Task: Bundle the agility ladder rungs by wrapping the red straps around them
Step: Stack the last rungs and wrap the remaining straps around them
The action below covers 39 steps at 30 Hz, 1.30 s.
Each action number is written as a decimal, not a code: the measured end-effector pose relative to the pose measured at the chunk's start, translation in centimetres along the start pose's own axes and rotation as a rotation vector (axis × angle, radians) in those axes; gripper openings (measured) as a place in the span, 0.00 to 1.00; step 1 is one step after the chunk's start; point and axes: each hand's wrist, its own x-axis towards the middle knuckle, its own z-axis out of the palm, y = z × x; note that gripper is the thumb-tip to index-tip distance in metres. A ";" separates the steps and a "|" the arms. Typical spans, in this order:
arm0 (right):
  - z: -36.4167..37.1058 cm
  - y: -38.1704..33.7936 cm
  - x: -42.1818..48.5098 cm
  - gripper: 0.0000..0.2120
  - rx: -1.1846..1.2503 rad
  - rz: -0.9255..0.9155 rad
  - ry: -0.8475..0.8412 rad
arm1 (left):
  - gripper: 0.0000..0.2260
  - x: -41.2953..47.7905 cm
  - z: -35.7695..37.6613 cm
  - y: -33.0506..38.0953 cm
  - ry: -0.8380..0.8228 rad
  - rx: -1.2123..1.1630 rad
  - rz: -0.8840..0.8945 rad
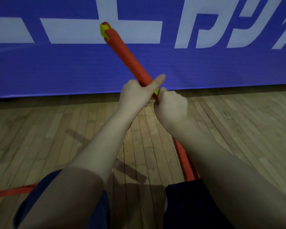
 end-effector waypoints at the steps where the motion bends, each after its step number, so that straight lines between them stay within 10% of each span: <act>1: 0.1 -0.2 -0.1 0.07 -0.042 -0.027 0.022 | 0.23 0.2 0.1 -0.2 0.005 -0.017 -0.010; 5: 0.3 -0.1 -0.2 0.09 0.042 -0.059 0.016 | 0.15 1.1 -0.5 -0.4 -0.031 -0.228 -0.075; 11: -1.0 1.5 0.3 0.08 1.130 0.041 -0.522 | 0.13 1.0 -2.4 0.3 -0.259 -0.379 0.026; 15: -1.4 2.8 0.2 0.15 1.434 0.095 -0.824 | 0.13 0.8 -3.3 0.1 -0.370 -0.409 0.026; 39: -1.2 4.9 1.1 0.08 1.327 0.213 -0.416 | 0.13 1.4 -5.2 -1.0 -0.620 -0.092 -0.039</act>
